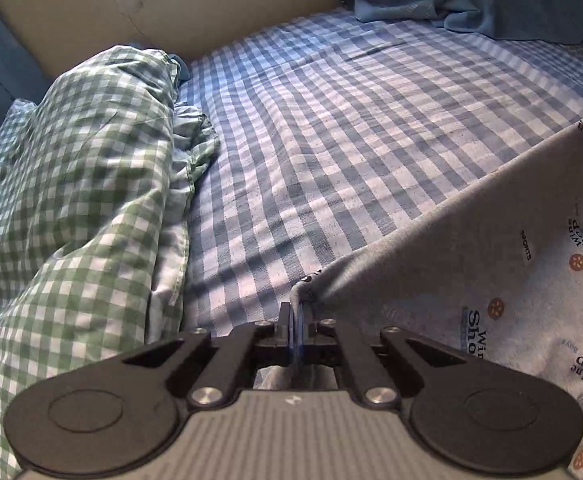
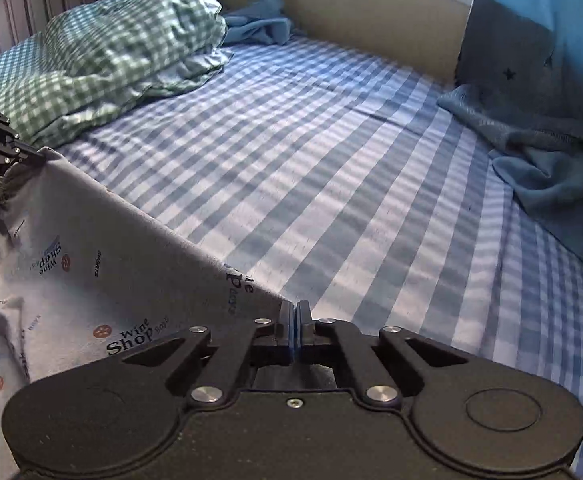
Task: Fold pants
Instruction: 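Close the left gripper on the waistband while the right gripper closes on it too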
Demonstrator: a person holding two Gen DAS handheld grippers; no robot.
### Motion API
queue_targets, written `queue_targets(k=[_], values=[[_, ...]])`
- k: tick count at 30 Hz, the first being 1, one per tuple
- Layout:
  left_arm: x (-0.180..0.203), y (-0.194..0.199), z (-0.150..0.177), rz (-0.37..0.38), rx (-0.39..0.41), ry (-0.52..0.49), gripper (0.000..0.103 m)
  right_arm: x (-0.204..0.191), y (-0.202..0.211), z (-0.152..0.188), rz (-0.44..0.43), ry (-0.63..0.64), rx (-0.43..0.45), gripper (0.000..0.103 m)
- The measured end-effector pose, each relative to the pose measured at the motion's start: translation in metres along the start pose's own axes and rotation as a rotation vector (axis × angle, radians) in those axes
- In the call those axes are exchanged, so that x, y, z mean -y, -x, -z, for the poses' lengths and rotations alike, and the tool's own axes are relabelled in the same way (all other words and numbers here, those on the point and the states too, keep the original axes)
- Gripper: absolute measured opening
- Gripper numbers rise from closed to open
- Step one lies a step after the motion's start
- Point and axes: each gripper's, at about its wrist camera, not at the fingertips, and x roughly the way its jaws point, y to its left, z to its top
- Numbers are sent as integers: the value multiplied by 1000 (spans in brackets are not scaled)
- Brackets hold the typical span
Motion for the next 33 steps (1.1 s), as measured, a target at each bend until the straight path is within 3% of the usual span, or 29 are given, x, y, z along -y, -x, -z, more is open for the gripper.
queue_targets(k=[6,8,9,10,11,13,15,20,21,22,23,26,30,33], values=[[1,-49,2,23,-86,57,1,3,-55,4,2,-40,-120,0],[-7,-54,6,96,-101,113,4,4,-63,9,-23,-86,-139,8],[-12,-53,6,116,-95,135,9,6,-63,9,-41,-106,-140,14],[-19,-50,7,153,-75,163,19,8,-62,9,-56,-120,-135,30],[-25,-46,7,191,-55,184,29,10,-58,8,-80,-132,-127,53],[-38,-39,7,229,-19,221,78,13,-52,4,-142,-140,-102,78],[-44,-35,8,231,-5,208,82,12,-52,-2,-148,-124,-96,80],[-40,-47,5,200,-95,128,81,8,-71,-8,-130,-134,-138,78],[-40,-52,5,189,-127,127,69,7,-73,-6,-111,-145,-138,76],[-39,-56,5,179,-157,133,43,6,-75,-5,-92,-159,-138,65],[-40,-62,5,178,-192,147,30,7,-77,-2,-82,-176,-145,41],[-37,-59,5,203,-195,194,6,4,-73,3,-94,-212,-144,7],[-21,-32,4,135,-131,134,2,-8,-40,2,-68,-180,-94,1],[-11,8,14,73,4,91,2,-21,3,5,-34,-144,-30,0]])
